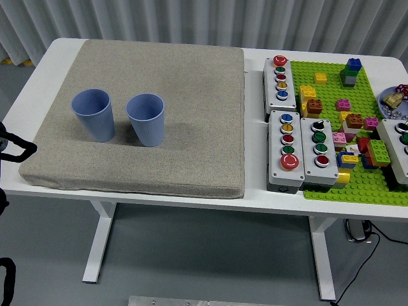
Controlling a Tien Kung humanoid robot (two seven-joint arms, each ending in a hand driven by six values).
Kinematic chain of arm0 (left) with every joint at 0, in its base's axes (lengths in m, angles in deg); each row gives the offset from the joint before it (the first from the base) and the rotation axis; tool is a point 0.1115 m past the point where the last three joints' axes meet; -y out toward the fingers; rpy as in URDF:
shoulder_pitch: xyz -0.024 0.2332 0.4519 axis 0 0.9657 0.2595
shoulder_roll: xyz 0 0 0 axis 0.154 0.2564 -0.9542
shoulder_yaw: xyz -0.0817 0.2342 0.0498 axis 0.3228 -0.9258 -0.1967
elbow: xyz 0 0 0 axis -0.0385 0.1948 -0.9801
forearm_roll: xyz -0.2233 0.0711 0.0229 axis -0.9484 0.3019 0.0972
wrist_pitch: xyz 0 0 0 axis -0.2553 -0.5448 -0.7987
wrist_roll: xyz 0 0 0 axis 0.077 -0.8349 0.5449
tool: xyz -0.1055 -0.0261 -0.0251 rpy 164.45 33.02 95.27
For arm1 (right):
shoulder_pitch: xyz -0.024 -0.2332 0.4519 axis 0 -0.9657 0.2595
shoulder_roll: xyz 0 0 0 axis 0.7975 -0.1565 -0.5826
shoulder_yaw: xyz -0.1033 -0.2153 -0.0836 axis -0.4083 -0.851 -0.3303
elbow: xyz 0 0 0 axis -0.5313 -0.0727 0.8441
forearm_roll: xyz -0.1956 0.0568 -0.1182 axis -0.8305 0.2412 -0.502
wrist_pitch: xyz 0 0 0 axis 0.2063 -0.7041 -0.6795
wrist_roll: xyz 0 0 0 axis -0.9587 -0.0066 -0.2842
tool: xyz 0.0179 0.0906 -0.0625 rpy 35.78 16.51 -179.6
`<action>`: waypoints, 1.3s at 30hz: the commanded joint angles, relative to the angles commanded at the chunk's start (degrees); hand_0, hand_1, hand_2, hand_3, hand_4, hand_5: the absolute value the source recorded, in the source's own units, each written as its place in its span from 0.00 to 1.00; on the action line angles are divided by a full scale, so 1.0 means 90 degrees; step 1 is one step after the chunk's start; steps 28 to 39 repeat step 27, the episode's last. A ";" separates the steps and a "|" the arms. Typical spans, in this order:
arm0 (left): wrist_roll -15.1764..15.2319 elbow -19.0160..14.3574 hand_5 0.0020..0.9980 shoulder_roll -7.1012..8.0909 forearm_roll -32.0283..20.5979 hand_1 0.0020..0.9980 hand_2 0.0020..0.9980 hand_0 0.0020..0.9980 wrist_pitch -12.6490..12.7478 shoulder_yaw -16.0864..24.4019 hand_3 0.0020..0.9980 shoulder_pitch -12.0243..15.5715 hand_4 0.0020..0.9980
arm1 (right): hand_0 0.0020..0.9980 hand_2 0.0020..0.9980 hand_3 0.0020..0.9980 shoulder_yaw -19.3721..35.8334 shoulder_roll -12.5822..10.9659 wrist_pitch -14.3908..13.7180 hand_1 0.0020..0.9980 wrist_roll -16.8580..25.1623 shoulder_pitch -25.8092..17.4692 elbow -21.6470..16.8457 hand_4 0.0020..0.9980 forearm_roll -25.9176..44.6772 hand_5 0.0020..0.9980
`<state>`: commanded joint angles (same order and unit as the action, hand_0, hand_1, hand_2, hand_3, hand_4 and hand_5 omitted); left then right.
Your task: Pick cup pour cup place
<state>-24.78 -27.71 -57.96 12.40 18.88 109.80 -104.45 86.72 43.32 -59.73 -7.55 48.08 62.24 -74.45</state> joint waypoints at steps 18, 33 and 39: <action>-0.0020 -0.0022 1.00 -0.0004 0.0121 0.83 0.98 0.84 0.0023 -0.0038 0.97 0.0068 0.95 | 0.75 0.79 0.62 -0.0044 0.0015 -0.0007 0.72 -0.0004 -0.0058 0.0000 0.17 0.0011 0.23; -0.0044 -0.0055 0.89 0.0009 0.0410 0.83 0.97 0.83 0.0003 -0.0025 0.97 0.0044 0.98 | 0.75 0.79 0.62 -0.0062 0.0009 -0.0011 0.72 0.0016 -0.0031 0.0000 0.17 0.0060 0.23; -0.0044 -0.0055 0.89 0.0009 0.0410 0.83 0.97 0.83 0.0003 -0.0025 0.97 0.0044 0.98 | 0.75 0.79 0.62 -0.0062 0.0009 -0.0011 0.72 0.0016 -0.0031 0.0000 0.17 0.0060 0.23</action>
